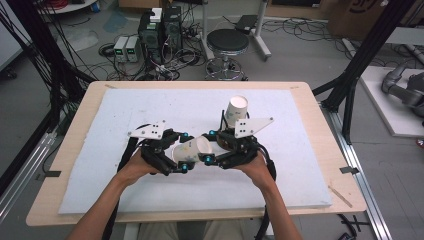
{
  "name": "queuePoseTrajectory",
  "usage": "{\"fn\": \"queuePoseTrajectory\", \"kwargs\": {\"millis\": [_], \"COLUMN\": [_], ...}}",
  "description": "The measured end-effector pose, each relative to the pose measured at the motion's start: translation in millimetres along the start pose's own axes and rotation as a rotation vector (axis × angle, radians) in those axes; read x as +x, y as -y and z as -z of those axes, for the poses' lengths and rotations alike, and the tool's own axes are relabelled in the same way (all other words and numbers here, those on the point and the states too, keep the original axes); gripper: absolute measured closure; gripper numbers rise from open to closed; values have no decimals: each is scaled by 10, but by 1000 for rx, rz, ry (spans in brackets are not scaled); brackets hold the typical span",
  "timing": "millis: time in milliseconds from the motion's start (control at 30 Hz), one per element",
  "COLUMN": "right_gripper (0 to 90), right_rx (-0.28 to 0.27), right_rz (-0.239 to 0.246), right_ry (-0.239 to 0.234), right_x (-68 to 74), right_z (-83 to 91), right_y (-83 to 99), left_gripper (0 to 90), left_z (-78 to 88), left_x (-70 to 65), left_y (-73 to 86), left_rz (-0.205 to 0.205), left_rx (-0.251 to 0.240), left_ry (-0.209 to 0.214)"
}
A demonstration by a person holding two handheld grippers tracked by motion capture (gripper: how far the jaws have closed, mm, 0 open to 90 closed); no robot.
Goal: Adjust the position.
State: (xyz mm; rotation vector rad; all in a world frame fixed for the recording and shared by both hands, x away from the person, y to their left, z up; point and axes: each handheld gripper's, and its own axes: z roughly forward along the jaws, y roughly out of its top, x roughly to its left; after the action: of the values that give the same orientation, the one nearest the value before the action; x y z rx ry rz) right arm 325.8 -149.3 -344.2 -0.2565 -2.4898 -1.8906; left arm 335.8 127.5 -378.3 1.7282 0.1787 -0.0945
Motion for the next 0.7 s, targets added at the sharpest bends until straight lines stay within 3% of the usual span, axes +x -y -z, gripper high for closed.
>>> {"fn": "queuePoseTrajectory", "kwargs": {"millis": [700], "right_gripper": [373], "right_rx": [-11], "right_rz": [8], "right_ry": [-5], "right_x": [10], "right_z": [27], "right_y": [-6], "left_gripper": [165], "left_z": [-4], "left_x": [2], "left_y": [46], "left_rz": [-4], "left_rx": [30], "left_ry": [-3]}}
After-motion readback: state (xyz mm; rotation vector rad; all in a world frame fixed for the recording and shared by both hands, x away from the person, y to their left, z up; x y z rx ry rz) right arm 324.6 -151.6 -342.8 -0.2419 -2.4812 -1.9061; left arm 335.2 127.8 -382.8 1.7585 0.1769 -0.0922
